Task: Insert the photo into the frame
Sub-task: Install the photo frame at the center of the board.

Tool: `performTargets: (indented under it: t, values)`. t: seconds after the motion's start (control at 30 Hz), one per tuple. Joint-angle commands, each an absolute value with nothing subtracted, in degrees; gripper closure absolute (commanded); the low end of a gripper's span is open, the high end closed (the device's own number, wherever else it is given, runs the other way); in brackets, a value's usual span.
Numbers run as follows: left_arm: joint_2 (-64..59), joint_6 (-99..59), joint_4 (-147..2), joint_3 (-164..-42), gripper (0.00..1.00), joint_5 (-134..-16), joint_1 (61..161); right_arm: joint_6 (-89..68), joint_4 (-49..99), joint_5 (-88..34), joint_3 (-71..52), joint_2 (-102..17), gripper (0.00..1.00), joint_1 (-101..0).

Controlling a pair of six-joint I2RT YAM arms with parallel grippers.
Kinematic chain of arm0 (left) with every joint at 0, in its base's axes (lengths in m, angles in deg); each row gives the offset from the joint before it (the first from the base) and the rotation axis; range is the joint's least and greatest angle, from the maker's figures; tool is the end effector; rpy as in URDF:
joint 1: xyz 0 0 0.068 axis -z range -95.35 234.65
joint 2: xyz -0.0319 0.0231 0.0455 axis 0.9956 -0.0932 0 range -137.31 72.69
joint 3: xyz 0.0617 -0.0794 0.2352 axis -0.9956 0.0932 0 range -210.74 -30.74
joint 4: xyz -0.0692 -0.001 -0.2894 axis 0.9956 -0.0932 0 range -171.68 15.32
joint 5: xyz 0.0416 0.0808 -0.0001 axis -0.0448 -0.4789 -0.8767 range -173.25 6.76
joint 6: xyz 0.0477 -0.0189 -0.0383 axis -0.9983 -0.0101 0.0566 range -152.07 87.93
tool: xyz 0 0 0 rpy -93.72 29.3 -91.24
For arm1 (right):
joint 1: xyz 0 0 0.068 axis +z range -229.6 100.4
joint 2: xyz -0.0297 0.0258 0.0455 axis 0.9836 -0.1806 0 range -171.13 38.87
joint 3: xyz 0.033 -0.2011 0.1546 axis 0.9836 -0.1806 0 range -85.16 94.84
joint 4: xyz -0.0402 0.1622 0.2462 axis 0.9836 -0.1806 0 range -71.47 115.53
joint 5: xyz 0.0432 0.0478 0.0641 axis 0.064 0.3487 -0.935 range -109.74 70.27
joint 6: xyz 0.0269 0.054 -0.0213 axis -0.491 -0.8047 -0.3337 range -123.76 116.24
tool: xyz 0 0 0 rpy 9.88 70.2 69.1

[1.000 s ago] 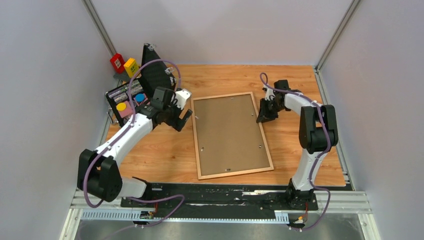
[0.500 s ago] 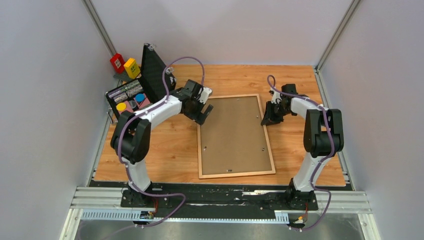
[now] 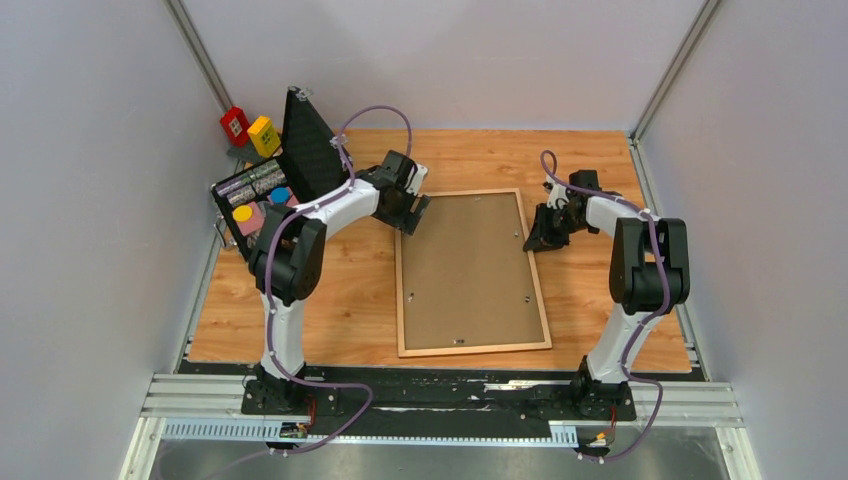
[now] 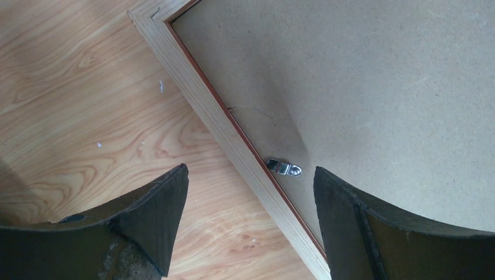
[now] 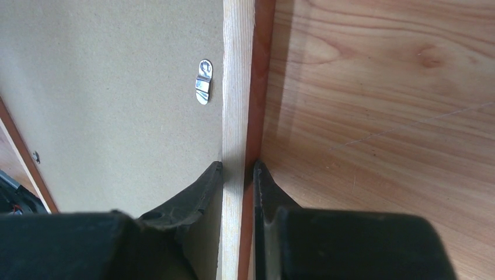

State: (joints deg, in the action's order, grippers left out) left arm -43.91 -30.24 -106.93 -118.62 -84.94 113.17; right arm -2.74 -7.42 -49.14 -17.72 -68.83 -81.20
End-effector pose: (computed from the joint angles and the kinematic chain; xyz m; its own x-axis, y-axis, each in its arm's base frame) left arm 0.4114 -0.2219 0.1422 -0.7827 0.3890 -0.4858 0.4399 0.8980 0.0104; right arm 0.3842 0.0137 0.0989 -0.9547 0.0112 -0.2973 -0.1345 0.8751 0.4649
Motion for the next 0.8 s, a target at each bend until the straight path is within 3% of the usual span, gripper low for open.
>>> performTargets:
  t: [0.0,0.37,0.77]
  values:
    - [-45.0,-28.6,-104.5,-121.3,0.15,-85.9,113.1,-2.1,-8.7,-50.0,-18.7,-70.4,1.00,-81.9]
    - [-46.2,-28.3,-103.9,-122.3,0.28,-85.3,111.4,-1.9,-8.7,-50.1,-19.1,-70.9,1.00,-81.9]
    - [-47.2,-28.7,-103.6,-121.6,0.32,-84.8,111.2,-1.9,-8.8,-50.1,-19.2,-70.8,1.00,-81.9]
